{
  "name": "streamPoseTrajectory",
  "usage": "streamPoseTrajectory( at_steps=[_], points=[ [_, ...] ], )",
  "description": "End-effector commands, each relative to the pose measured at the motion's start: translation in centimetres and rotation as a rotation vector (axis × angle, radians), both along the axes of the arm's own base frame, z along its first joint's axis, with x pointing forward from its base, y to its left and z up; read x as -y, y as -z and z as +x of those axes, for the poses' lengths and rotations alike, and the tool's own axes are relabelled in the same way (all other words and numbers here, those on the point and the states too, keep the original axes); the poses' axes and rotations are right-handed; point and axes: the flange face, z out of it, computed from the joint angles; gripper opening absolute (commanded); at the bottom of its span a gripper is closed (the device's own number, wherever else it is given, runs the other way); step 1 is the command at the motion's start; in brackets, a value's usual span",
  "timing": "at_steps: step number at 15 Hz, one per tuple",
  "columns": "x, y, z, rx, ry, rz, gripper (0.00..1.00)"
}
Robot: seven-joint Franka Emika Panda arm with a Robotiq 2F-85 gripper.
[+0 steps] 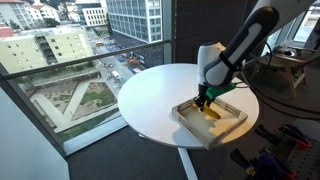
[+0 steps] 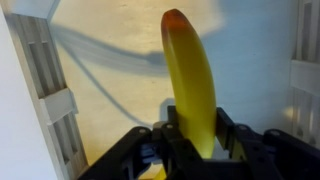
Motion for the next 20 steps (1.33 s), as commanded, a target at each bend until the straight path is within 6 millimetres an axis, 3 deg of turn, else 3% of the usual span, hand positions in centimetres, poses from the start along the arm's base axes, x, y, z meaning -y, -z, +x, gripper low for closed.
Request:
streamPoseTrajectory(
  at_steps=[1,11,20],
  points=[
    [0.3,-2.1,-0.1,0.006,-0.041,0.026,0.15],
    [-0.3,-4.9,-0.7,0.036,-0.072,0.074,0.15],
    [1.8,-8.5,-1.6,0.048,-0.056,0.076,0.15]
  ],
)
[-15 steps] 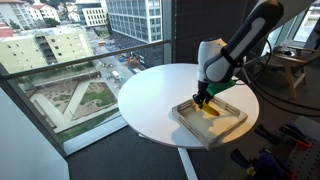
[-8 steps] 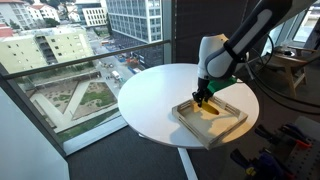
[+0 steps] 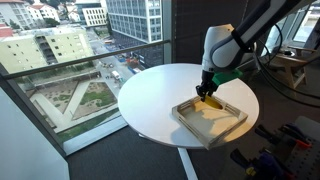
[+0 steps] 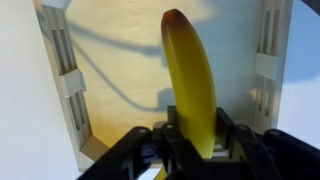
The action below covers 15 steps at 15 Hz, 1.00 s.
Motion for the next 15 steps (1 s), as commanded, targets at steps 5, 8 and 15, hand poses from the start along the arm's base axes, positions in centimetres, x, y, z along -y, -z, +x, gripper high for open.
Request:
streamPoseTrajectory(
  at_steps=[5,8,15],
  points=[
    [1.5,-3.9,-1.4,0.0,-0.003,-0.002,0.15],
    [1.7,-4.8,-1.6,0.0,0.0,-0.002,0.15],
    [1.8,-5.6,-2.1,-0.038,-0.007,-0.002,0.15]
  ],
)
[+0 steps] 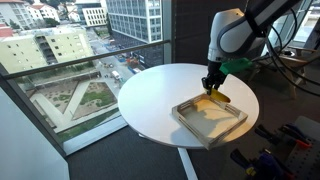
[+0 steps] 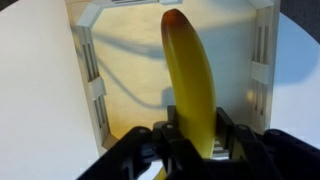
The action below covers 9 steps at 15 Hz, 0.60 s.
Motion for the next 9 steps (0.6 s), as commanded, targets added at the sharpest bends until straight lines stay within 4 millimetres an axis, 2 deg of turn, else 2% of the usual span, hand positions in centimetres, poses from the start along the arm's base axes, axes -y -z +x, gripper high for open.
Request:
streamPoseTrajectory(
  at_steps=[1,4,5,6,9],
  points=[
    [0.4,-1.1,-0.8,-0.016,-0.021,0.0,0.15],
    [0.4,-1.1,-0.9,-0.02,-0.022,-0.003,0.15],
    [0.0,-0.2,-0.2,-0.019,-0.003,-0.001,0.15],
    [0.0,-0.1,-0.2,-0.02,-0.004,-0.001,0.4],
    [0.0,0.2,-0.3,-0.026,-0.004,-0.001,0.4]
  ],
)
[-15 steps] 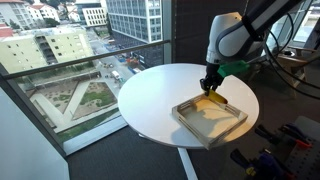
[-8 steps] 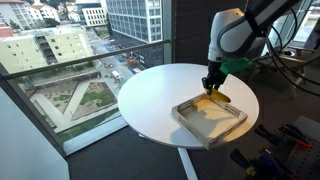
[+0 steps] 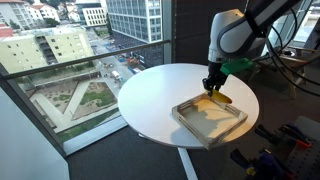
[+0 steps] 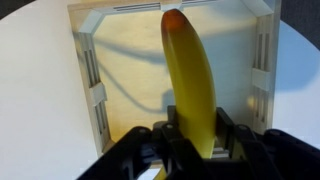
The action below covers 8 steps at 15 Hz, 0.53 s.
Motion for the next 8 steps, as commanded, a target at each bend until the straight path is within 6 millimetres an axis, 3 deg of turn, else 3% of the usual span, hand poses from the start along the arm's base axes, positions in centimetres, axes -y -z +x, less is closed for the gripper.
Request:
streamPoseTrajectory(
  at_steps=[1,5,6,8],
  points=[
    [0.01,-0.03,0.03,-0.001,0.0,0.0,0.4],
    [0.01,-0.03,0.03,-0.001,0.0,0.0,0.4],
    [0.01,-0.03,0.03,-0.001,0.0,0.0,0.15],
    [-0.06,-0.18,-0.04,-0.001,0.002,0.001,0.15]
  ],
)
